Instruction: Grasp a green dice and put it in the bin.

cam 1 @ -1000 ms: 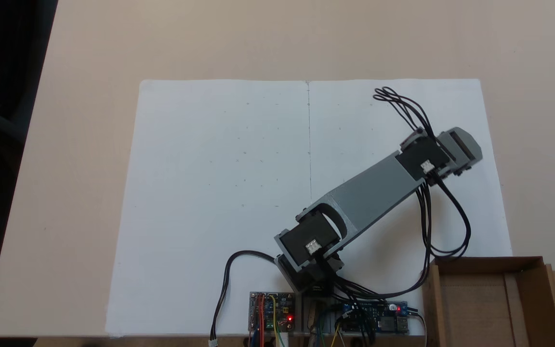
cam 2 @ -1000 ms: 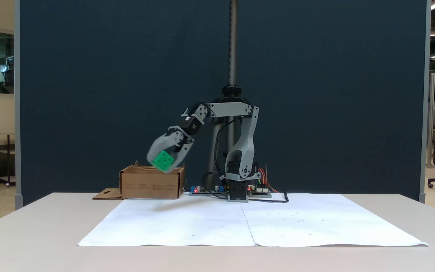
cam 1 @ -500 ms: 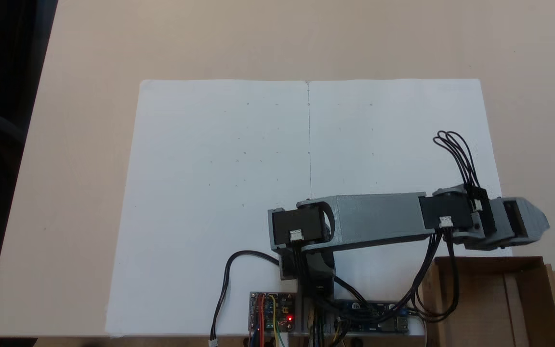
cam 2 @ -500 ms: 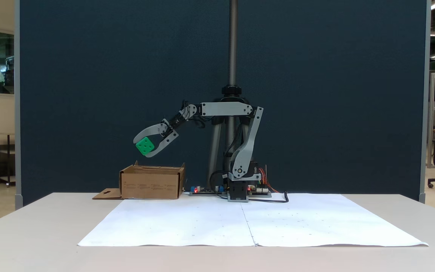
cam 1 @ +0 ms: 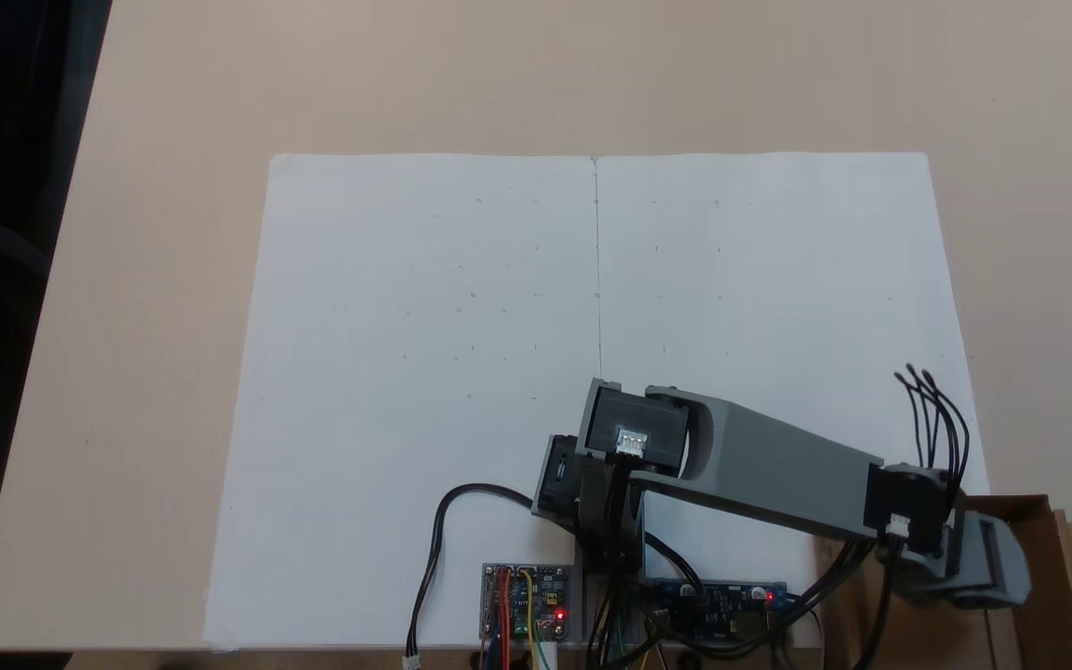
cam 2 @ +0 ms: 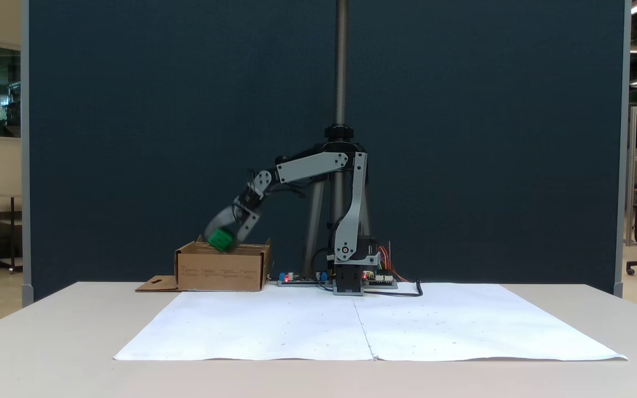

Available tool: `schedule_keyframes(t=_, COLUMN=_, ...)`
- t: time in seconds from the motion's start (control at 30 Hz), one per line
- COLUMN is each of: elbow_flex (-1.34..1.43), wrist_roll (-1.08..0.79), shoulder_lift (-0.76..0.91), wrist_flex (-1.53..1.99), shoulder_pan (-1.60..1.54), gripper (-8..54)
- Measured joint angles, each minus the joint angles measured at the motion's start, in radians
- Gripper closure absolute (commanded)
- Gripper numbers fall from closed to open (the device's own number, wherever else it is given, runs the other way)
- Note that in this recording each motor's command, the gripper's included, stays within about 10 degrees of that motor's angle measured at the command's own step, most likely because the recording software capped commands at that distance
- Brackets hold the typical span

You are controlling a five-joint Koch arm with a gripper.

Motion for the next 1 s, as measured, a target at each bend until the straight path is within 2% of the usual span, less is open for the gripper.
schedule_keyframes(t=0.27, elbow_flex=0.106, wrist_roll=-0.084, shoulder_lift=0.000, wrist_flex=0.000, shoulder_pan=0.017, gripper=33.6)
schedule_keyframes(t=0.3, elbow_flex=0.106, wrist_roll=-0.084, shoulder_lift=0.000, wrist_flex=-0.003, shoulder_pan=0.017, gripper=26.9)
schedule_keyframes(t=0.33, elbow_flex=0.107, wrist_roll=-0.084, shoulder_lift=0.000, wrist_flex=-0.011, shoulder_pan=0.017, gripper=15.0)
schedule_keyframes(t=0.43, elbow_flex=0.107, wrist_roll=-0.084, shoulder_lift=0.000, wrist_flex=-0.041, shoulder_pan=0.017, gripper=5.5)
schedule_keyframes(t=0.47, elbow_flex=0.107, wrist_roll=-0.084, shoulder_lift=0.000, wrist_flex=-0.054, shoulder_pan=0.017, gripper=4.5)
schedule_keyframes(t=0.83, elbow_flex=0.101, wrist_roll=-0.083, shoulder_lift=0.000, wrist_flex=-0.190, shoulder_pan=-0.017, gripper=4.5)
schedule_keyframes(t=1.0, elbow_flex=-0.118, wrist_roll=0.021, shoulder_lift=0.002, wrist_flex=-0.192, shoulder_pan=-0.129, gripper=4.7)
